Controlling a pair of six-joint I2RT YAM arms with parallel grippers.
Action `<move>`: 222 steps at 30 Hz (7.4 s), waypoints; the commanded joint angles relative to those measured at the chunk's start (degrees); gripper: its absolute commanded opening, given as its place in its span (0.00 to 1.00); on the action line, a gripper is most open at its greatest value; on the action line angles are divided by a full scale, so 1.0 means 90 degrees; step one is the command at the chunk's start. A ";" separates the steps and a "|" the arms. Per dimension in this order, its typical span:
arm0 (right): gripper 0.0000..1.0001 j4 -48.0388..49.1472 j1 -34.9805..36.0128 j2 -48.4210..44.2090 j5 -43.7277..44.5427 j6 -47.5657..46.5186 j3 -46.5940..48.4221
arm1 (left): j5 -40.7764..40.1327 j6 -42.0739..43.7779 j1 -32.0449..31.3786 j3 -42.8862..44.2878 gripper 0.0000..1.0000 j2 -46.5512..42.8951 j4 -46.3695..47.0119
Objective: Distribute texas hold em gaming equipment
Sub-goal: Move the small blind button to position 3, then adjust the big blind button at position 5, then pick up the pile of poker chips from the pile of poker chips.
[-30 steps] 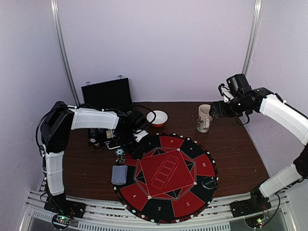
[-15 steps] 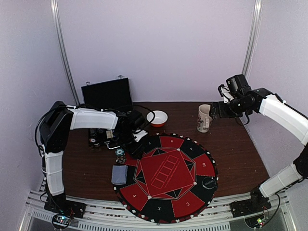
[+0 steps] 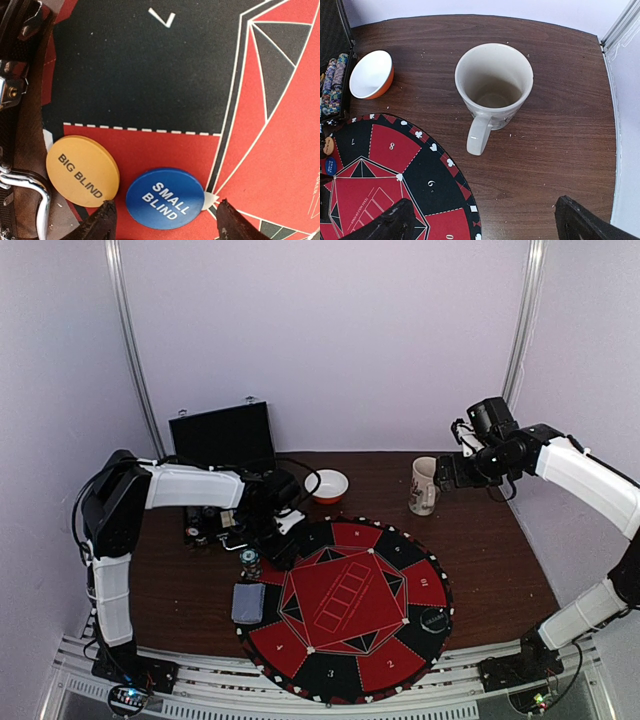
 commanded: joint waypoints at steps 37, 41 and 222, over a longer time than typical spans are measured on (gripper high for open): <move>1.00 -0.0208 0.0686 -0.0770 -0.0166 -0.0018 -0.0849 | 0.1786 0.2483 -0.3581 -0.0146 0.41 0.0204 0.0302; 1.00 -0.0163 0.0850 -0.1020 -0.0175 -0.0089 -0.1050 | 0.1924 0.2531 -0.4022 -0.0277 0.42 0.0320 0.0302; 1.00 0.0065 0.1408 -0.0408 0.0465 -0.0430 -0.0831 | -0.0337 0.0112 0.0516 -0.1509 0.00 -0.2030 0.0380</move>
